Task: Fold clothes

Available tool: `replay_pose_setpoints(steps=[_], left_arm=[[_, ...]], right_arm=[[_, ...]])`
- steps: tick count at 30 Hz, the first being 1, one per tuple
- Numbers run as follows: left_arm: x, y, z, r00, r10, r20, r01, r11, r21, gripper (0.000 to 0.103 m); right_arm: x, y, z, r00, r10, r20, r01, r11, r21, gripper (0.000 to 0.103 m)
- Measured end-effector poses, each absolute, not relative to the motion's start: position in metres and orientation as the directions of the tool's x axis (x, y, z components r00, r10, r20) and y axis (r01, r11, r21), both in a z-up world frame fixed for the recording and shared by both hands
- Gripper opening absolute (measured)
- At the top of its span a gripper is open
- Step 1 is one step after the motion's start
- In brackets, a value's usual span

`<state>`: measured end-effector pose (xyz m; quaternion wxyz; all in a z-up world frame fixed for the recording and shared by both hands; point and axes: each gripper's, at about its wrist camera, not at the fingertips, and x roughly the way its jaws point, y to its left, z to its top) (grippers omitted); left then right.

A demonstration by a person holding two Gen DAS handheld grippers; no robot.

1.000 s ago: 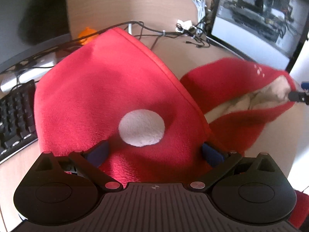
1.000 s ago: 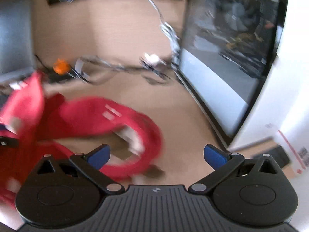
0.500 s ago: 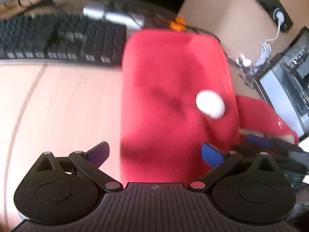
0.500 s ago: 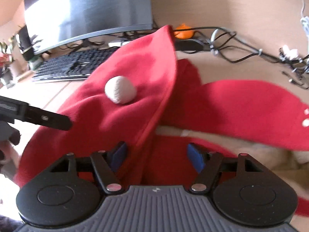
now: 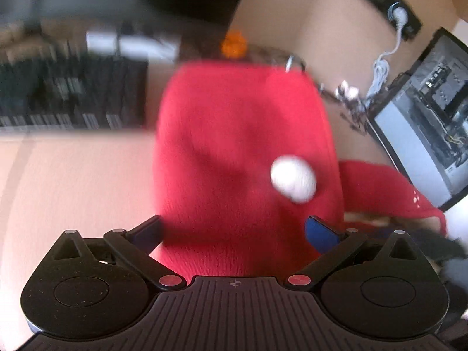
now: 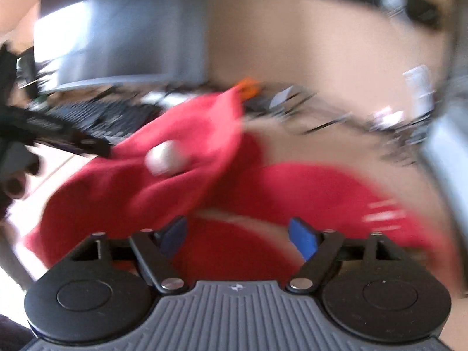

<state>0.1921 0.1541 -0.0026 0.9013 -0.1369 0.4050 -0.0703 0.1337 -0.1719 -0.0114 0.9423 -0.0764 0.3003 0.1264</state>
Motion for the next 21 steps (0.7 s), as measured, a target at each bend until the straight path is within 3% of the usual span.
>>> replay_pose_setpoints(steps=[2,4,9,13,16,19,21], left_arm=[[0.184,0.15,0.016,0.736,-0.162,-0.658,0.033,0.979,-0.203,0.103],[0.183,0.138,0.024,0.763,-0.162,-0.626,0.077,0.984,-0.161,0.103],[0.187,0.097,0.036,0.782,-0.238,-0.577,0.216,0.97,-0.108,0.103],[0.191,0.064,0.045,0.787,-0.301,-0.539,0.321,0.945,-0.059,0.103],[0.191,0.041,0.044,0.765,-0.342,-0.546,0.4,0.916,-0.012,0.103],[0.186,0.032,0.035,0.739,-0.352,-0.574,0.437,0.899,0.012,0.103],[0.183,0.028,0.029,0.725,-0.355,-0.591,0.454,0.891,0.022,0.103]], right_arm=[[0.127,-0.199,-0.001,0.835,0.059,-0.546,-0.157,0.979,-0.134,0.088],[0.124,-0.223,0.002,0.846,-0.063,-0.53,-0.039,0.983,-0.18,0.096],[0.139,-0.254,-0.03,0.746,-0.241,-0.62,0.031,0.944,-0.329,0.098],[0.141,-0.258,-0.037,0.751,-0.268,-0.603,0.023,0.924,-0.382,0.097],[0.143,-0.257,-0.007,0.821,-0.322,-0.472,0.114,0.902,-0.416,0.091],[0.138,-0.257,0.033,0.883,-0.267,-0.386,0.138,0.934,-0.33,0.091],[0.141,-0.254,0.039,0.889,-0.222,-0.4,0.094,0.944,-0.317,0.094]])
